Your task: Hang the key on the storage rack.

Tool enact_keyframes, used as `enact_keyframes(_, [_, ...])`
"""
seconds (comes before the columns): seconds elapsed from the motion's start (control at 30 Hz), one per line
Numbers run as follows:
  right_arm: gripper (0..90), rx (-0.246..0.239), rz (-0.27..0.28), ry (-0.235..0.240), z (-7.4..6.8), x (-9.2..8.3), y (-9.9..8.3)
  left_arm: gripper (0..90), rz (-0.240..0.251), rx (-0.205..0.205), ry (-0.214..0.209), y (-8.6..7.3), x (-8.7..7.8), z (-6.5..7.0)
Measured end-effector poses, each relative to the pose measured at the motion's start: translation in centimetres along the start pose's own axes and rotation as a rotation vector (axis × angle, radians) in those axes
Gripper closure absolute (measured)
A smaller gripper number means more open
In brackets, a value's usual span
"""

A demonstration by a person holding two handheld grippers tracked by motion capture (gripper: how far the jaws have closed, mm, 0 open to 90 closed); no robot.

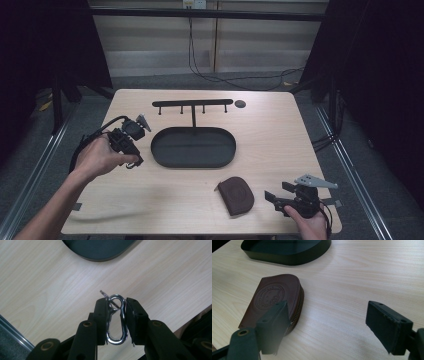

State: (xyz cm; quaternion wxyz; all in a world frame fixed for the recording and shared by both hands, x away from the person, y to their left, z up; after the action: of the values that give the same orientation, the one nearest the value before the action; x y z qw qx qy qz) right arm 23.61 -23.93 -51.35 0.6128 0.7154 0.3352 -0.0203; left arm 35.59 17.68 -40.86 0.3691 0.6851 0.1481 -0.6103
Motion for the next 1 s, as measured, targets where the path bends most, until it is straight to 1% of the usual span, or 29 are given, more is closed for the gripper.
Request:
enact_keyframes(0.03, [18.8,0.001,0.0,0.0,0.0,0.0,0.0,71.6,-0.002,-0.01,-0.001,0.2,-0.2,0.0])
enact_keyframes(0.1, [18.8,0.001,-0.002,0.0,0.0,0.0,0.0,71.7,-0.007,-0.007,0.002,0.3,-0.3,-0.1])
enact_keyframes(0.3, [18.8,-0.001,0.0,0.002,0.0,0.0,0.0,71.6,-0.007,-0.015,0.007,1.4,-1.3,-0.4])
enact_keyframes(0.57, [18.8,0.0,-0.001,0.001,0.0,0.0,0.0,71.7,0.012,-0.029,0.006,3.1,-2.6,-0.6])
enact_keyframes(0.63, [18.7,0.0,-0.002,0.001,0.0,0.0,0.0,71.7,0.011,-0.03,0.006,3.3,-2.6,-0.6])
enact_keyframes(0.8, [18.7,0.003,-0.001,0.002,0.0,-0.1,0.0,71.7,0.006,-0.029,0.003,4.5,-3.1,-0.8])
enact_keyframes(0.87, [18.7,0.005,0.001,0.003,0.0,-0.1,0.0,71.7,0.002,-0.036,0.004,4.9,-3.2,-1.0])
enact_keyframes(0.93, [18.7,0.006,0.003,0.004,0.0,-0.1,0.0,71.7,0.001,-0.052,0.006,5.5,-3.2,-1.0])
enact_keyframes(1.0, [18.7,0.008,0.004,0.006,0.0,-0.1,0.0,71.8,0.008,-0.056,-0.003,6.0,-3.3,-1.1])
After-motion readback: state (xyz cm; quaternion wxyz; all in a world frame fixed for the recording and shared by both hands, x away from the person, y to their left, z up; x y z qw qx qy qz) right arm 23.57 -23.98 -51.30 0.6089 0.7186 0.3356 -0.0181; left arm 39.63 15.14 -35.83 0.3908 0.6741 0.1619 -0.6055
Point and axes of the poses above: each handheld gripper's, and its own axes: x roughly forward along the jaws, y roughly out of its top, z roughly to its right, the point moved 7 cm from there along x, roughly forward along the jaws, and after that the axes turned 11 degrees about z, right-handed, at the moved point
